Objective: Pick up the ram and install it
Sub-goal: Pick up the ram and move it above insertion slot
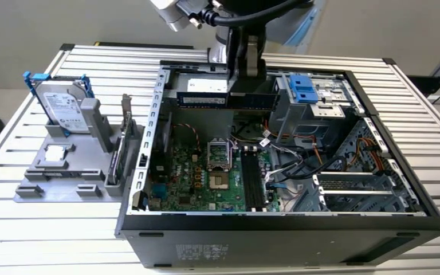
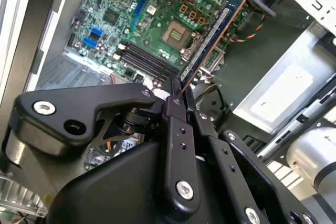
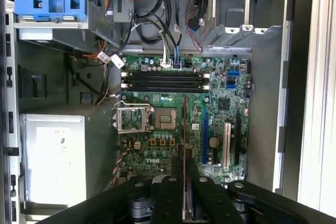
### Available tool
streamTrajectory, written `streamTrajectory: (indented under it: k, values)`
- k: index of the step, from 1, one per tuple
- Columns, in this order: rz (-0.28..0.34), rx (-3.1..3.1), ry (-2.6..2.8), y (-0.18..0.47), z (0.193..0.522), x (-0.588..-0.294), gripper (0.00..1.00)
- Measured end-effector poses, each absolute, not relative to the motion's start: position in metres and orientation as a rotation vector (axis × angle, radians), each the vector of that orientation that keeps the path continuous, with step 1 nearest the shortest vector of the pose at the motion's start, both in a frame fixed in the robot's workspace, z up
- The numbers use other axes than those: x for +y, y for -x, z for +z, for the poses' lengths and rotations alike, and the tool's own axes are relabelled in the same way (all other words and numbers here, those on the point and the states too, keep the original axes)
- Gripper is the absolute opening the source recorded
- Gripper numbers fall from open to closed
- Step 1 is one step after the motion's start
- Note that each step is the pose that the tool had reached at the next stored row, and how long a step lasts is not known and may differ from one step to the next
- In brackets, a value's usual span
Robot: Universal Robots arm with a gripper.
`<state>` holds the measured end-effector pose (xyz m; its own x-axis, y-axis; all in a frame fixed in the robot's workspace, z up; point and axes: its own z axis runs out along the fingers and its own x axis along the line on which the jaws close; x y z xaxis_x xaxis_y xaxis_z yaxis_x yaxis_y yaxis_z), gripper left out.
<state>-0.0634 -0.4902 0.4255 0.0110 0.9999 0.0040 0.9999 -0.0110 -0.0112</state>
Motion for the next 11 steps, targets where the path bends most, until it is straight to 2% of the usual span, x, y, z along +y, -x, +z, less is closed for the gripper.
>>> streamTrajectory:
  k: [11]
  values:
    - [0.008, -2.202, 2.226, 0.045, 0.425, -0.490, 0.00]
